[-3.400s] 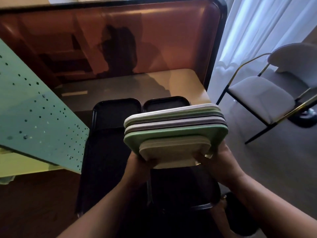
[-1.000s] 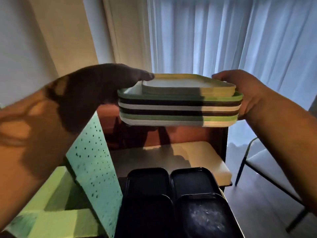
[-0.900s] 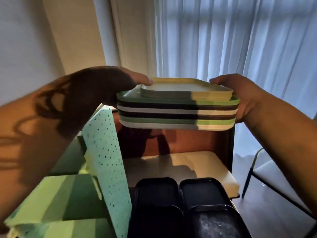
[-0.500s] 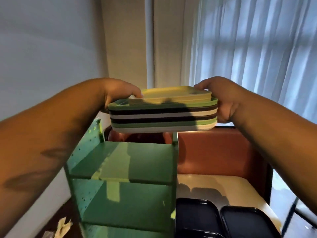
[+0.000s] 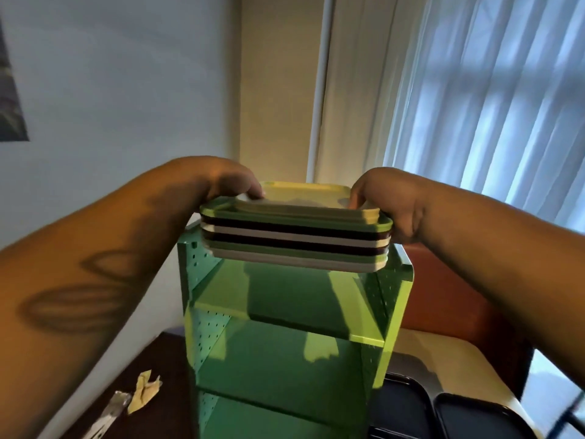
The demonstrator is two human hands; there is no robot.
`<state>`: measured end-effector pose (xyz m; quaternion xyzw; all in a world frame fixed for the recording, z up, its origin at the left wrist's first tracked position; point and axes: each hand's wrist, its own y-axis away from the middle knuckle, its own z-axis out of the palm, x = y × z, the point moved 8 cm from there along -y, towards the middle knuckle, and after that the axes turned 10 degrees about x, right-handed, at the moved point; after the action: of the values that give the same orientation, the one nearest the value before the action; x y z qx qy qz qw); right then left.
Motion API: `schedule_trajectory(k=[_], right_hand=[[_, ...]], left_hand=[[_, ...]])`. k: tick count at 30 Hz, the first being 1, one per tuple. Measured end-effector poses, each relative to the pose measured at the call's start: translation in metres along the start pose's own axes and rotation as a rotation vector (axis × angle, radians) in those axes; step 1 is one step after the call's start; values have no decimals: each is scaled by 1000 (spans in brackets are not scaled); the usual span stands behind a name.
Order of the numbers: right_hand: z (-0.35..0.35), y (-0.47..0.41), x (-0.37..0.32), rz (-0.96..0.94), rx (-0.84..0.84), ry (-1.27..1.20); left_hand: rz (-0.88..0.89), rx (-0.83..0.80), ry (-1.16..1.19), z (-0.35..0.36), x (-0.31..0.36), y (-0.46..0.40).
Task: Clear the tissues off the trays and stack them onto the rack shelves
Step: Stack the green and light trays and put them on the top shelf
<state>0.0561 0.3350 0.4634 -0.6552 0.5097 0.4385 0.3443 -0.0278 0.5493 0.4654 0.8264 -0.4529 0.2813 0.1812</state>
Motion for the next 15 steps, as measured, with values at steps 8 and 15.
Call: schedule_trajectory(k=[8,15], right_hand=[[4,4,27,86,-106,232],[43,-6,39,62,-136,830]], left_hand=[[129,-104,-271,45,0,-11],[86,-66,-211,61,-22,-25]])
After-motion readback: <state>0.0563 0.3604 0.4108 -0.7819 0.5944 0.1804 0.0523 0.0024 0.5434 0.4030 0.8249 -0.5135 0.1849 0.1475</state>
